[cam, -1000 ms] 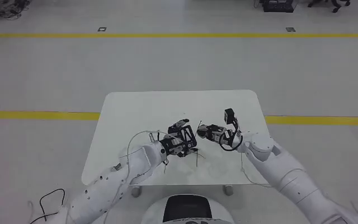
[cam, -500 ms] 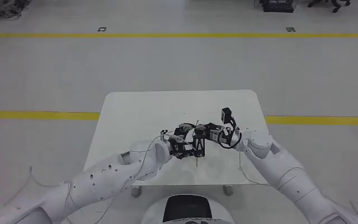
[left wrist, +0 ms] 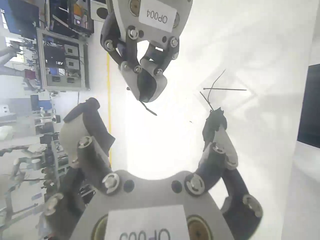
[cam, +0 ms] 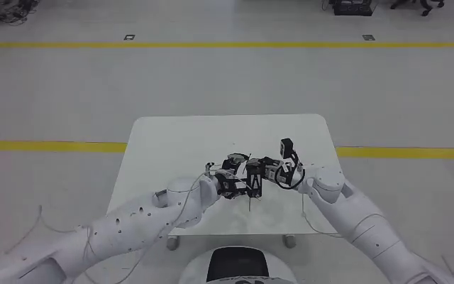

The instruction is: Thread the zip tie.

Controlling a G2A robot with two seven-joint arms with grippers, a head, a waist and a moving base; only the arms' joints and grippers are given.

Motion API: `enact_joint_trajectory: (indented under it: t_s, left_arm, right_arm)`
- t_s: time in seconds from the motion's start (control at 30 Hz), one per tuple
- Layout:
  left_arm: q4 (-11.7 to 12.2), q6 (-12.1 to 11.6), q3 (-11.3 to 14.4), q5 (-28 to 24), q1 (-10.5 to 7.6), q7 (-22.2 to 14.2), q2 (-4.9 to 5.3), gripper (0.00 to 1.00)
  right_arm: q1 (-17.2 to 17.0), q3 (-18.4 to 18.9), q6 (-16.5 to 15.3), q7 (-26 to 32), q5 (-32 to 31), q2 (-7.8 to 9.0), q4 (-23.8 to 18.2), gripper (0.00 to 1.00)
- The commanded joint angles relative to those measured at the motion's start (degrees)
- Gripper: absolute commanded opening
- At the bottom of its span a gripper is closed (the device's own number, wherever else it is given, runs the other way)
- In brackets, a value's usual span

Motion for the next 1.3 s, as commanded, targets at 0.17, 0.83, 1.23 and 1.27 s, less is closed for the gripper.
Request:
enact_joint_trajectory:
  t_s: [0.17,0.83,1.23,1.27]
  left_arm:
    - [-0.1,1.6,1.6,0.0,-2.11,0.0,-0.04,1.0]
    - [-0.2,8.4,10.7,0.0,-9.16,1.0,1.7,0.31]
    - [-0.1,10.2,13.2,0.0,-11.02,1.1,2.19,0.12]
    - [-0.2,10.3,13.2,0.0,-11.03,1.1,2.23,0.11]
  right_arm:
    - [-0.7,0.4,0.8,-0.5,-0.2,-0.37,-1.3,0.0]
    - [-2.2,3.0,2.5,-1.0,-0.3,-1.06,-2.4,0.0]
    - [-2.9,4.1,2.9,-0.8,-1.2,-1.41,-2.5,0.0]
    - [-3.0,4.2,2.9,-0.7,-1.3,-1.45,-2.5,0.0]
